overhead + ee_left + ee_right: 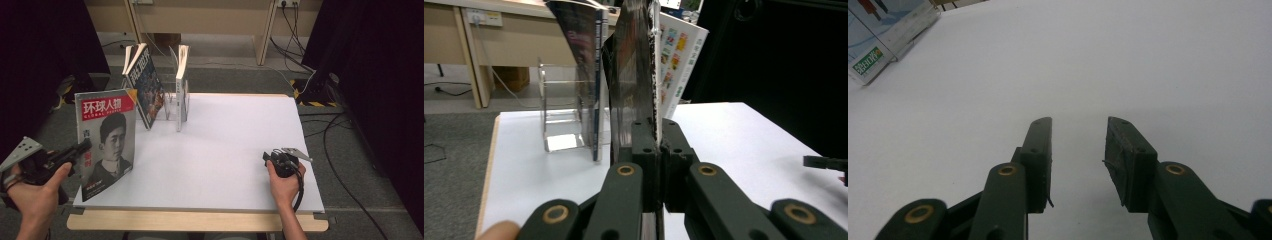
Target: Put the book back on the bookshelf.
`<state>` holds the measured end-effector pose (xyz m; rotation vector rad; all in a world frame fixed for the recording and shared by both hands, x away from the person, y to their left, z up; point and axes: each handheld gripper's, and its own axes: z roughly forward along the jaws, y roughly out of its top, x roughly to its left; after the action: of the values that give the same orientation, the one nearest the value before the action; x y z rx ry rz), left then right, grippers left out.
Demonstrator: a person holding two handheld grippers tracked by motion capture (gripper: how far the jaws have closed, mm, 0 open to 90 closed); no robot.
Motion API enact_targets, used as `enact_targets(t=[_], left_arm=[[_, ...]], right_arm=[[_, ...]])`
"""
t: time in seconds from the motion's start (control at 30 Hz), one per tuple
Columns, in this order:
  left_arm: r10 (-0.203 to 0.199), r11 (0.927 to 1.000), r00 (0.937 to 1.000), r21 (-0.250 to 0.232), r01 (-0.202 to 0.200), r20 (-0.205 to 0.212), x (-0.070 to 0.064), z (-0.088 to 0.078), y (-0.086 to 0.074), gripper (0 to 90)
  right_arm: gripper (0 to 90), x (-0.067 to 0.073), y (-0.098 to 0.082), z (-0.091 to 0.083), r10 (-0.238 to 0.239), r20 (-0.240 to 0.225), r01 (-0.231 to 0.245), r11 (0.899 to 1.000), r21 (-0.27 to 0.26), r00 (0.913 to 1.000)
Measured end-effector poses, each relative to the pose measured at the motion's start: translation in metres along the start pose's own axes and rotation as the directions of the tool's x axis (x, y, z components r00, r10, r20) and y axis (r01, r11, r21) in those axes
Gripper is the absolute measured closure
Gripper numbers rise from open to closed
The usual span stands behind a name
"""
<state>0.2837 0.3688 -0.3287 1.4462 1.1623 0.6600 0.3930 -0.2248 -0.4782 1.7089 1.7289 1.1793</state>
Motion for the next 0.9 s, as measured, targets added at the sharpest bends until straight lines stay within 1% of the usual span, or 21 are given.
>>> enact_targets(t=[0.1,0.3,0.37,0.43,0.53,0.63,0.67,0.7,0.8,0.83,0.9], left_arm=[[-0.002,1.0,0.9998,0.003,0.002,-0.017,0.006,0.0,0.0,87.0],[-0.019,0.9998,0.9986,-0.01,0.018,-0.049,0.016,0.001,0.003,87.0],[-0.019,0.9998,0.9983,-0.011,0.019,-0.055,0.017,0.002,0.004,87.0],[-0.01,0.9999,0.9972,-0.008,0.01,-0.074,0.021,0.003,0.007,87.0],[-0.011,0.9999,0.9967,-0.011,0.01,-0.081,0.023,0.005,0.009,87.0],[-0.024,0.9996,0.9953,-0.019,0.023,-0.094,0.03,0.011,0.012,87.0],[-0.024,0.9996,0.9953,-0.019,0.023,-0.094,0.03,0.011,0.012,87.0],[-0.033,0.9993,0.9946,-0.021,0.031,-0.098,0.033,0.016,0.014,87.0],[-0.035,0.9992,0.9939,-0.022,0.032,-0.105,0.036,0.02,0.016,87.0],[-0.036,0.9991,0.9931,-0.025,0.033,-0.111,0.037,0.025,0.019,87.0],[-0.033,0.9992,0.9925,-0.028,0.03,-0.118,0.038,0.03,0.021,87.0]], right_arm=[[63.6,0.0,0.0,0.0,0.0,-0.001,0.0,1.0,0.0,1.0],[63.6,0.0,0.0,0.0,-0.001,0.002,0.001,1.0,0.0,1.0],[63.6,0.0,0.0,0.0,-0.001,0.002,0.001,1.0,-0.005,1.0],[63.6,-0.001,0.0,0.0,-0.003,0.003,0.003,1.0,-0.003,1.0],[63.6,-0.001,0.0,0.0,-0.002,0.002,0.002,1.0,0.0,1.0],[63.6,-0.001,0.0,0.0,-0.003,0.002,0.003,1.0,0.001,1.0],[63.6,0.0,0.0,0.0,0.007,0.003,-0.008,1.0,0.003,1.0],[63.6,-0.001,0.0,0.0,0.001,0.003,-0.001,1.0,0.002,1.0],[63.7,-0.001,0.0,0.0,0.002,0.004,-0.002,1.0,0.0,1.0],[63.6,0.0,0.0,0.0,0.009,0.004,-0.009,1.0,0.002,1.0],[63.6,-0.001,0.0,0.0,0.002,0.004,-0.002,1.0,0.0,1.0]])
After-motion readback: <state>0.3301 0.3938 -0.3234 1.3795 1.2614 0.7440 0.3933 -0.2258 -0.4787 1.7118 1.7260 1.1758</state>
